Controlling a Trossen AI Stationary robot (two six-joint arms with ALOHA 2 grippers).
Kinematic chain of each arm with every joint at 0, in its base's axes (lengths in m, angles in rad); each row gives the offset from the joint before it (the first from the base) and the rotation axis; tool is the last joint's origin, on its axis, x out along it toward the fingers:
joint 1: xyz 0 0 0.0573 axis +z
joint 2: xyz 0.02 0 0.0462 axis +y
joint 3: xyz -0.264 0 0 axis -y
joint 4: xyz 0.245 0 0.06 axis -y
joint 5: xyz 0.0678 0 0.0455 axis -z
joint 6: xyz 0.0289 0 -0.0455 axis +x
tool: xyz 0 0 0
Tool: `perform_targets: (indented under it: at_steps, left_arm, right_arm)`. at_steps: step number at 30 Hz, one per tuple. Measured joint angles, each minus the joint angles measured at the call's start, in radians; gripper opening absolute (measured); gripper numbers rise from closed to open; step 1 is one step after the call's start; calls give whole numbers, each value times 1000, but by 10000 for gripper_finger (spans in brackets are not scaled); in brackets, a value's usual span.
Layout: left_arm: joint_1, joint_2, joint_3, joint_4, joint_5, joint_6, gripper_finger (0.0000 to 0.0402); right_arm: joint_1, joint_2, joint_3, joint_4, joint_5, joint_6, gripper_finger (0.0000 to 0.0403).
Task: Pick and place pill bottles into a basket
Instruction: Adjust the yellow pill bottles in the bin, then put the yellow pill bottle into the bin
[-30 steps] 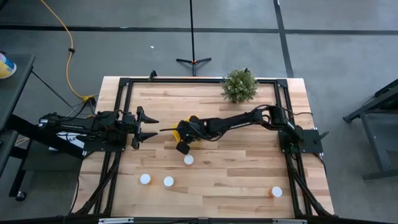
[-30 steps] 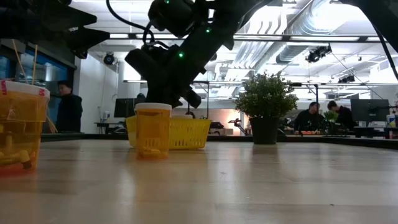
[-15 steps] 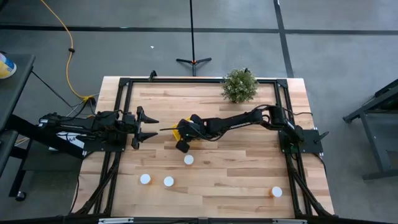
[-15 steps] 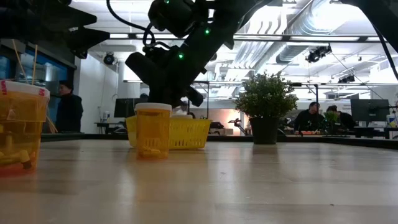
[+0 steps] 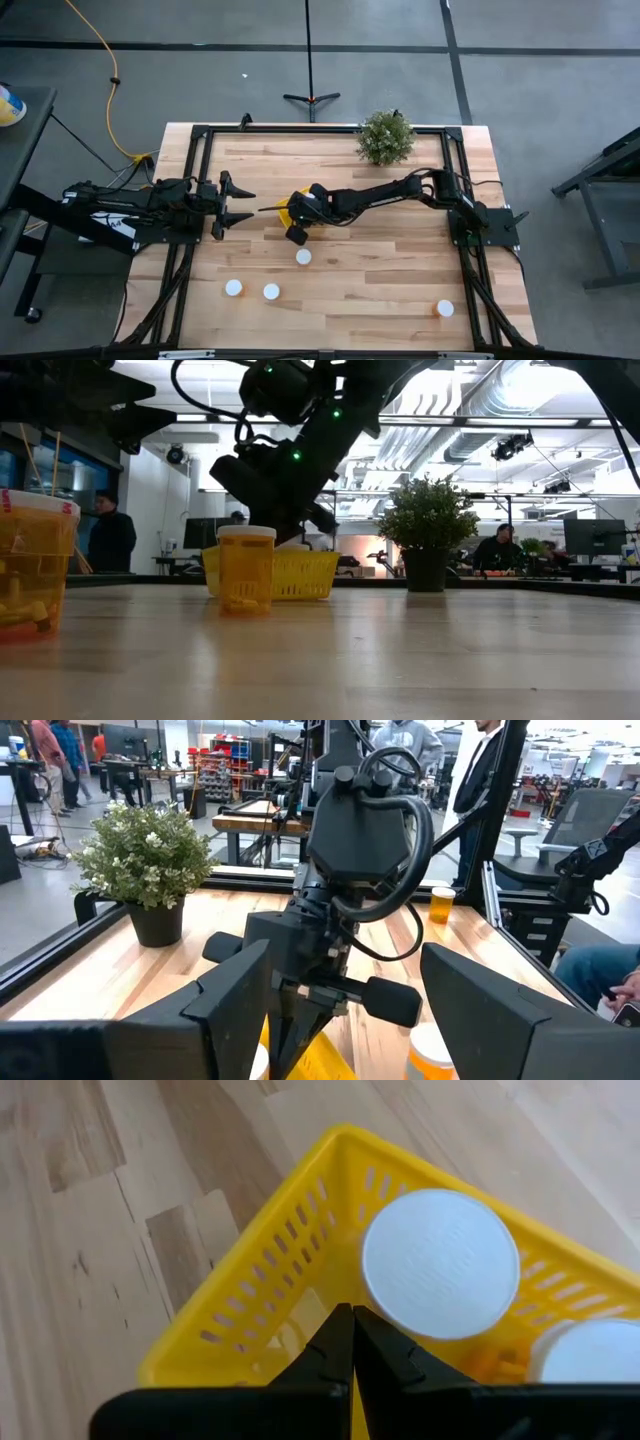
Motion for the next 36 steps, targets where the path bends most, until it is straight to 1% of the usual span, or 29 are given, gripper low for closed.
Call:
perform_targets:
  at_steps: [10, 17, 21, 24, 26, 29, 34, 36]
  left_arm:
    - [0, 0, 0, 0, 0, 0, 289]
    - [0, 0, 0, 0, 0, 0, 289]
    - [0, 0, 0, 0, 0, 0, 289]
    - [0, 0, 0, -1, 0, 0, 289]
    - [0, 0, 0, -1, 0, 0, 289]
    - [0, 0, 0, -1, 0, 0, 289]
    - [0, 0, 0, -3, 0, 0, 289]
    - [0, 0, 0, -4, 0, 0, 289]
  right_arm:
    - [0, 0, 0, -33, 27, 6, 0]
    - [0, -6, 0, -81, 4, 8, 0]
    - [6, -37, 0, -88, 4, 15, 0]
    - [20, -80, 0, -132, 16, 4, 0]
    - [45, -122, 0, -173, 84, 2, 0]
    - [112, -190, 2, -273, 234, 35, 0]
    - [273, -280, 1, -455, 462, 152, 0]
    - [331, -312, 1, -483, 528, 189, 0]
